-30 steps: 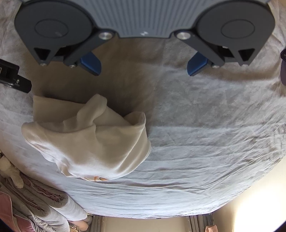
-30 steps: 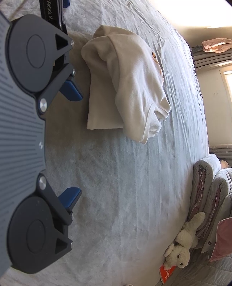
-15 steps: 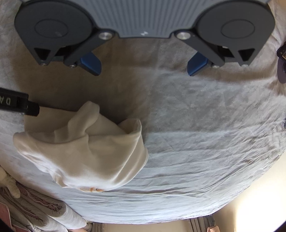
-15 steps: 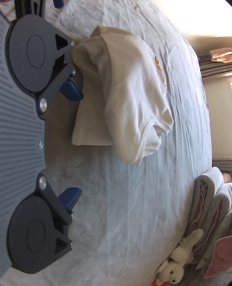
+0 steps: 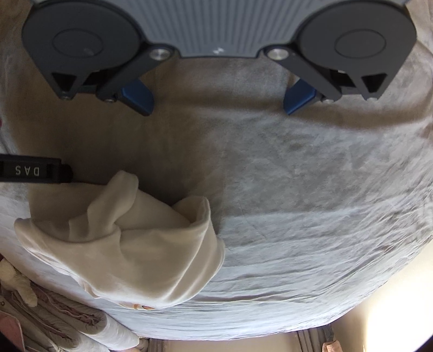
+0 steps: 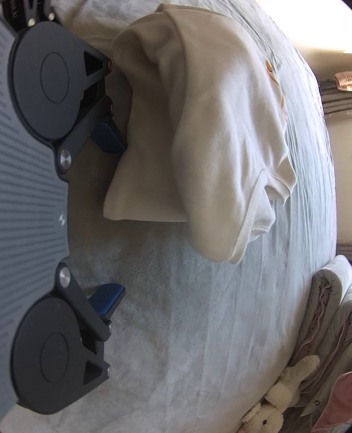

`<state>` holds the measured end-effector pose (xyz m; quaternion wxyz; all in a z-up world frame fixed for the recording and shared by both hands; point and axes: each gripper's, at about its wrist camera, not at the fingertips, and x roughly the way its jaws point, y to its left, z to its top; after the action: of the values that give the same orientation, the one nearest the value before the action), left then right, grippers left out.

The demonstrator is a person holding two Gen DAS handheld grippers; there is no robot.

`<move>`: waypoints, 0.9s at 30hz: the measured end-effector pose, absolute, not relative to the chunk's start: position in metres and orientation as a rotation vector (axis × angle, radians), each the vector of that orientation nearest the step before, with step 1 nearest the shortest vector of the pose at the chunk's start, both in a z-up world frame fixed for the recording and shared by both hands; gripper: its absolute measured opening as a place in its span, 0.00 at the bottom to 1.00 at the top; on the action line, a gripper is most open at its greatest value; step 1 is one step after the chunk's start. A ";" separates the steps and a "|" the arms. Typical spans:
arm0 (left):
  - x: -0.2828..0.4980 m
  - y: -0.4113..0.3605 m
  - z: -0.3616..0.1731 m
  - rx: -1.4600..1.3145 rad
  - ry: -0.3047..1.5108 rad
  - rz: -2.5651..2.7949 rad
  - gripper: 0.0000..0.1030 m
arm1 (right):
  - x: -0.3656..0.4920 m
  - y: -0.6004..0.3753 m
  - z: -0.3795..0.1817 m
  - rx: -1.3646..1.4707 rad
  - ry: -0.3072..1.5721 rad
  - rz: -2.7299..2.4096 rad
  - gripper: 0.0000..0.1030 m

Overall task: Fold clothes
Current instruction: 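Grasp the white T-shirt edge with the right gripper and lift it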

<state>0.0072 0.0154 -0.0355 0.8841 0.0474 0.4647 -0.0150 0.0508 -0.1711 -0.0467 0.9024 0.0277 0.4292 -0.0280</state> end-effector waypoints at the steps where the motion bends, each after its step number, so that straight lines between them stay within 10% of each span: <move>1: 0.006 0.017 -0.036 0.098 0.958 -0.040 1.00 | 0.048 -0.171 -0.048 0.053 0.875 -0.053 1.00; 20: 0.008 0.048 -0.001 -0.033 0.905 -0.103 1.00 | 0.029 -0.197 -0.001 0.549 0.739 0.228 1.00; 27: 0.007 0.048 0.000 -0.028 0.895 -0.102 0.99 | 0.039 -0.186 -0.005 0.763 0.729 0.305 0.76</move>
<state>0.0067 0.0480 0.0002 0.9001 -0.0138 0.4327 -0.0494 0.0390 -0.1865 -0.0049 0.8530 0.3626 0.3464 0.1449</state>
